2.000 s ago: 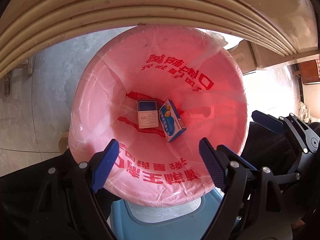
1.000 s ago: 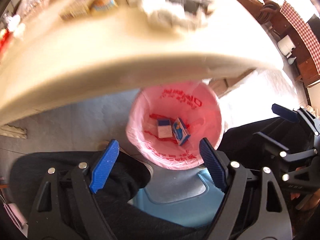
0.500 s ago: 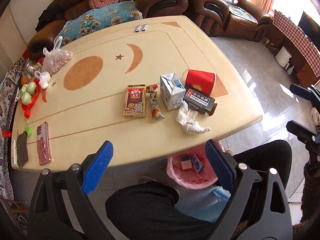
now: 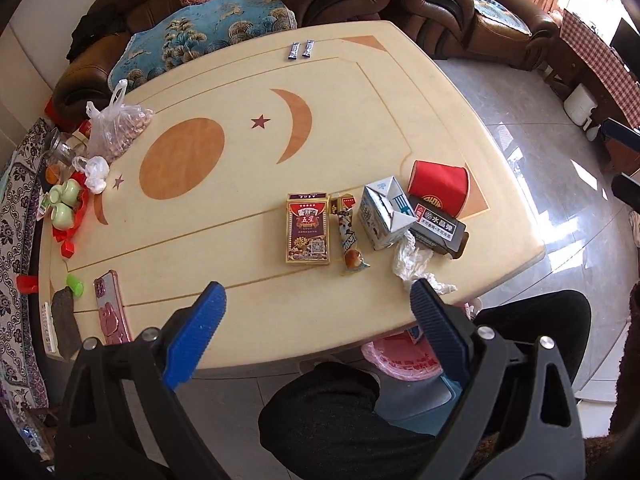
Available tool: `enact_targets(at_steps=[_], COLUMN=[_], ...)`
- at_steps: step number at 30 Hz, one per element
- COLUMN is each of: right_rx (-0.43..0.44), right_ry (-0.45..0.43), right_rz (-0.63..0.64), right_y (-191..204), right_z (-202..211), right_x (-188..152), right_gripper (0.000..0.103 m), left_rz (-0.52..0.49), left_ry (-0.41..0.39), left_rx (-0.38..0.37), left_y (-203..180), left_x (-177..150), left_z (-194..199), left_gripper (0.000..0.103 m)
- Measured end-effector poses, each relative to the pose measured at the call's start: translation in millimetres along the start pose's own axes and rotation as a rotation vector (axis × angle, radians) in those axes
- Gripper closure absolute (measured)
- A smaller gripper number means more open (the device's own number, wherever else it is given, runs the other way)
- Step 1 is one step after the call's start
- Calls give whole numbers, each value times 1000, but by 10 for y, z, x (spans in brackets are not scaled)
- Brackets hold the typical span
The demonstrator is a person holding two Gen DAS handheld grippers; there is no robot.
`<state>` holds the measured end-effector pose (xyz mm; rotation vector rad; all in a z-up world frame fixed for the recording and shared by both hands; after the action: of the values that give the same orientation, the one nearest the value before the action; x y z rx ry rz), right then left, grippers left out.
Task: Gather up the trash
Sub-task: 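Raise both tools back over the table toward the remaining items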
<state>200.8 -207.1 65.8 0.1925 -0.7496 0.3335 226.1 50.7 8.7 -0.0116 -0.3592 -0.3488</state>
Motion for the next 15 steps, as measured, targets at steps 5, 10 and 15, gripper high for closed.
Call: enact_targets(at_steps=[5,10,15], right_rx=[10,17,25], right_ry=[21,65,114], right_rz=[-4,-1,-4], right_y=[-76,-139,-195], right_z=[-198,-464,-749], right_x=[50,3,-71], right_gripper=[8,8,8], left_rz=[-7,1,7], left_ry=[34,81,148], left_rx=[1,-5,-12], left_y=[61,117,157], left_x=[89,123,109], left_z=[-189,-492,-842], left_gripper=[12,12,12])
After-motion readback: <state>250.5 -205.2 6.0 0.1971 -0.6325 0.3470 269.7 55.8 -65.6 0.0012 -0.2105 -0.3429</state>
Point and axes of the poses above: each gripper's, at about its wrist camera, not at the fingertips, and z roughly against the way its jaws point, y to its left, x to its top, the point moved 9 cm from there along -z, roughly the way its jaws point, and after that the axes turned 1 degree about z, right-handed, at the moved point
